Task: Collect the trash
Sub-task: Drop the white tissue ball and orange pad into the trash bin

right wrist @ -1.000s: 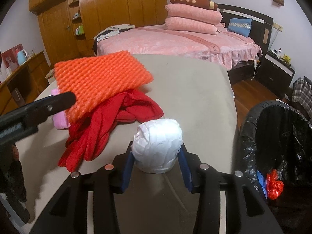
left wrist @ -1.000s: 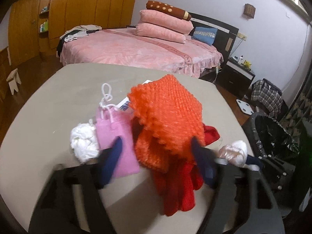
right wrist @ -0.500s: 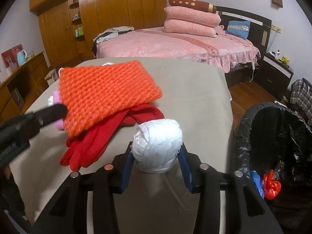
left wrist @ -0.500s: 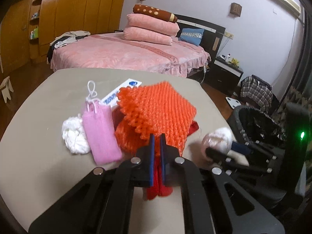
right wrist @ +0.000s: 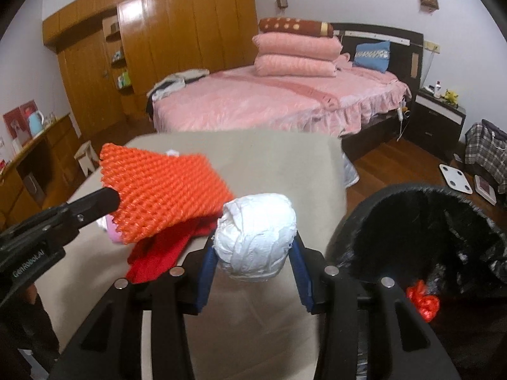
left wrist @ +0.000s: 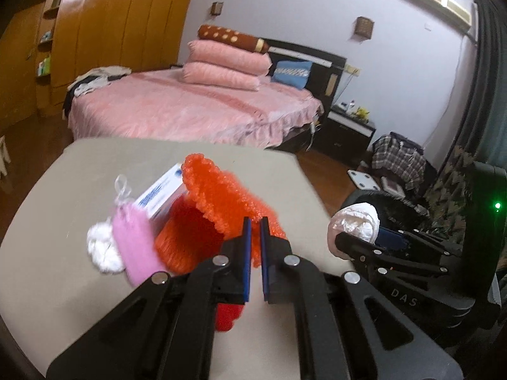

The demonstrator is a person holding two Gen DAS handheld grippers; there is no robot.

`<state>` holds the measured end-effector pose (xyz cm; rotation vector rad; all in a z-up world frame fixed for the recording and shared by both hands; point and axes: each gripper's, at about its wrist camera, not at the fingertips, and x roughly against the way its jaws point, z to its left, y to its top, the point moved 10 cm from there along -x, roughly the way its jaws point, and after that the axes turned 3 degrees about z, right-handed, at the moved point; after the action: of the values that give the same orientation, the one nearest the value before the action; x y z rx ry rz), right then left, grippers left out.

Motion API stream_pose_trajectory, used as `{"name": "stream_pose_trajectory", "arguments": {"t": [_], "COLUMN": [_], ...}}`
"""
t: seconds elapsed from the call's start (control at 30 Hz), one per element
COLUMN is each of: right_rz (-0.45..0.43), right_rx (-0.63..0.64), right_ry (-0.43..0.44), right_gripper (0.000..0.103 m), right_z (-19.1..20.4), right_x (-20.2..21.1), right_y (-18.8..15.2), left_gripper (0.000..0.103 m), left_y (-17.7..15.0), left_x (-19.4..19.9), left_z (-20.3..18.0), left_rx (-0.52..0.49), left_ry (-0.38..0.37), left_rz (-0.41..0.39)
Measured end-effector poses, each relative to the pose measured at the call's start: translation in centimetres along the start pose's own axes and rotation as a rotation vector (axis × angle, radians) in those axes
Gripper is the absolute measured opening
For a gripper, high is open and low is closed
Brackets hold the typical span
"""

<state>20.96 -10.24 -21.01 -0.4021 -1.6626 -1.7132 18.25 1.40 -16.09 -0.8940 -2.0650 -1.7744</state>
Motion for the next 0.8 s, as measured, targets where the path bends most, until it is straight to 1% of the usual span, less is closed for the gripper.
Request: {"name": "stream_pose_trajectory", "arguments": {"t": [0.17, 0.27, 0.43, 0.6, 0.8], "right_rz": [-0.061, -0.089, -0.136, -0.162, -0.150], "right_rx": [-0.026, -0.052, -0.107, -0.137, -0.202], "right_ry": [-0.020, -0.044, -0.099, -0.173, -0.269], "right_gripper": [0.044, 0.044, 0.044, 0.044, 0.044], "right_z": [-2.2, -4.2, -8.6, -12.7, -18.4], "right_x": [2.7, 4.3, 7.3, 9.6, 11.2], "right_y": [2.2, 3.2, 4.3, 4.3, 2.4], "left_gripper": [0.004, 0.004, 0.004, 0.004, 0.004], "left_y": [2.0, 2.8, 4.5, 5.1, 3.8], "left_x": [0.6, 1.0, 1.4, 0.8, -1.7], "left_z": [-3.3, -5.5, -10.5, -16.3, -23.6], "left_rx": [-0.037, -0.056, -0.104, -0.160, -0.234], "left_ry": [-0.054, -0.093, -0.178, -0.272, -0.374], "left_rz": [-0.040, -0.055, -0.090, -0.102, -0.067]}}
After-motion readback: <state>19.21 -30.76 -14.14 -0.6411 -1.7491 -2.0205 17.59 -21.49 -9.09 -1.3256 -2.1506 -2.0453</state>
